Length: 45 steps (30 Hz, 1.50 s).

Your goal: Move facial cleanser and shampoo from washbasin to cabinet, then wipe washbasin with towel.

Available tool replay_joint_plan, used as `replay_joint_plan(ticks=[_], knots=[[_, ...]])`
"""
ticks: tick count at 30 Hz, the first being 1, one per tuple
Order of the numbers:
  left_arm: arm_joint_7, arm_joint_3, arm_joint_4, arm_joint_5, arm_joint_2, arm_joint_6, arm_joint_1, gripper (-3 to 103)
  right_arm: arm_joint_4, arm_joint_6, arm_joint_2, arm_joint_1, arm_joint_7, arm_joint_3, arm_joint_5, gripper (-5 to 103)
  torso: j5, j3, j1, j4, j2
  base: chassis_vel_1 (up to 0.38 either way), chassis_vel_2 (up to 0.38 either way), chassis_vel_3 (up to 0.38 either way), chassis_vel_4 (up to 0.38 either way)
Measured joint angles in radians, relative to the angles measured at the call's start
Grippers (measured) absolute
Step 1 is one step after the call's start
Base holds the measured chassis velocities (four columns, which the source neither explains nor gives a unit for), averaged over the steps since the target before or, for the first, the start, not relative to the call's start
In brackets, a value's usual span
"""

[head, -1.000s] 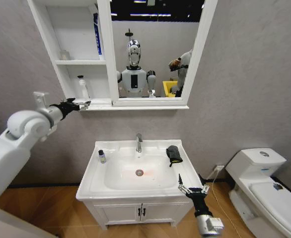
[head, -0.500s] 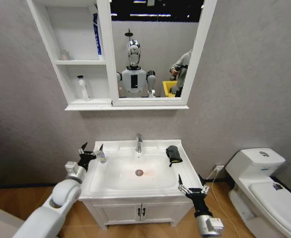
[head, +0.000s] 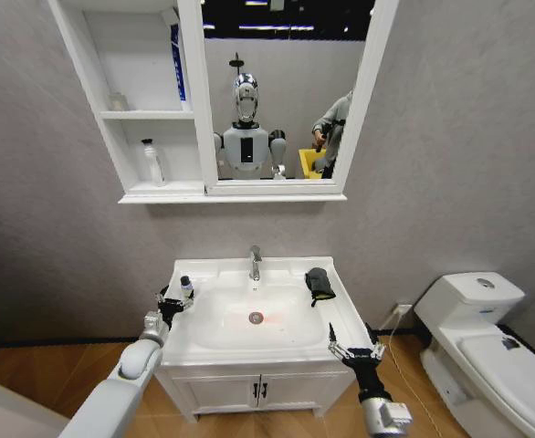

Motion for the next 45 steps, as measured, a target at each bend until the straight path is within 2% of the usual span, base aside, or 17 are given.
replay_joint_plan(ticks=[5,12,17,21,23,29,32,33,34,37,38,39,40,41,42,44,45], knots=[[0.015,0.000,0.046,-0.026,-0.021,0.012,-0.026,103,-0.007,0.003,-0.001,0.001,0.000,0.002,0.001,100,0.0000,0.000,0.000,0.0001,0.000,0.000,0.000,0.000,0.000],[0.052,-0.003,0.122,-0.049,-0.063,0.005,-0.067,82,-0.011,0.006,-0.002,0.003,-0.001,0.009,0.005,100,0.0000,0.000,0.000,0.0001,0.000,0.000,0.000,0.000,0.000],[0.068,-0.006,0.158,-0.067,-0.077,-0.003,-0.084,60,-0.015,0.009,-0.004,-0.002,-0.001,0.016,0.012,100,0.0000,0.000,0.000,0.0001,0.000,0.000,0.000,0.000,0.000],[0.077,-0.010,0.165,-0.063,-0.078,-0.011,-0.086,55,-0.018,0.011,-0.004,-0.004,-0.001,0.017,0.013,100,0.0000,0.000,0.000,0.0001,0.000,0.000,0.000,0.000,0.000],[0.078,-0.013,0.165,-0.068,-0.075,-0.012,-0.085,44,-0.019,0.013,-0.003,-0.004,-0.001,0.016,0.013,100,0.0000,0.000,0.000,0.0001,0.000,0.000,0.000,0.000,0.000],[0.084,-0.019,0.129,-0.048,-0.049,-0.029,-0.068,42,-0.020,0.015,-0.001,-0.007,-0.002,0.015,0.012,100,-0.0005,0.000,0.000,0.0001,0.000,0.000,0.000,0.000,0.000],[0.068,-0.022,0.030,-0.052,-0.002,-0.018,-0.044,42,-0.018,0.015,-0.001,-0.008,-0.002,0.014,0.012,100,-0.0003,0.000,0.000,0.0000,0.000,0.000,0.000,0.000,0.000],[0.036,-0.022,-0.045,-0.080,0.035,0.012,-0.029,42,-0.015,0.015,0.000,-0.006,-0.002,0.014,0.012,100,-0.0006,0.000,0.000,0.0000,0.000,0.000,0.000,0.000,0.000],[0.036,-0.022,-0.045,-0.080,0.035,0.012,-0.029,42,-0.015,0.015,0.000,-0.006,-0.002,0.014,0.012,100,-0.0006,0.000,0.000,0.0000,0.000,0.000,0.000,0.000,0.000],[-0.103,-0.041,-0.308,-0.228,0.207,0.126,-0.013,42,-0.010,0.015,0.005,0.000,-0.001,0.012,0.013,100,-0.0004,0.000,0.000,0.0008,0.000,0.000,0.000,0.000,0.000],[-0.103,-0.041,-0.308,-0.228,0.207,0.126,-0.013,42,-0.010,0.015,0.005,0.000,-0.001,0.012,0.013,100,-0.0004,0.000,0.000,0.0008,0.000,0.000,0.000,0.000,0.000],[-0.144,-0.056,-0.421,-0.339,0.315,0.167,-0.032,42,-0.006,0.014,0.006,0.002,-0.001,0.006,0.010,100,0.0000,0.000,0.000,0.0002,0.000,0.000,0.000,0.000,0.000],[-0.168,-0.066,-0.473,-0.416,0.384,0.194,-0.058,42,-0.004,0.012,0.005,0.002,-0.001,0.003,0.007,100,0.0004,0.000,0.000,0.0002,0.000,0.000,0.000,0.000,0.000],[-0.168,-0.066,-0.473,-0.416,0.384,0.194,-0.058,42,-0.004,0.012,0.005,0.002,-0.001,0.003,0.007,100,0.0004,0.000,0.000,0.0002,0.000,0.000,0.000,0.000,0.000],[-0.197,-0.072,-0.526,-0.528,0.481,0.237,-0.123,42,0.003,0.010,0.003,0.003,-0.002,-0.001,0.004,100,0.0000,0.000,0.000,0.0003,0.000,0.000,0.000,0.000,0.000],[-0.218,-0.068,-0.560,-0.651,0.569,0.295,-0.214,42,0.011,0.005,0.001,0.004,-0.003,-0.004,0.004,100,-0.0003,0.000,0.000,0.0000,0.000,0.000,0.000,0.000,0.000],[-0.218,-0.068,-0.560,-0.651,0.569,0.295,-0.214,42,0.011,0.005,0.001,0.004,-0.003,-0.004,0.004,100,-0.0003,0.000,0.000,0.0000,0.000,0.000,0.000,0.000,0.000]])
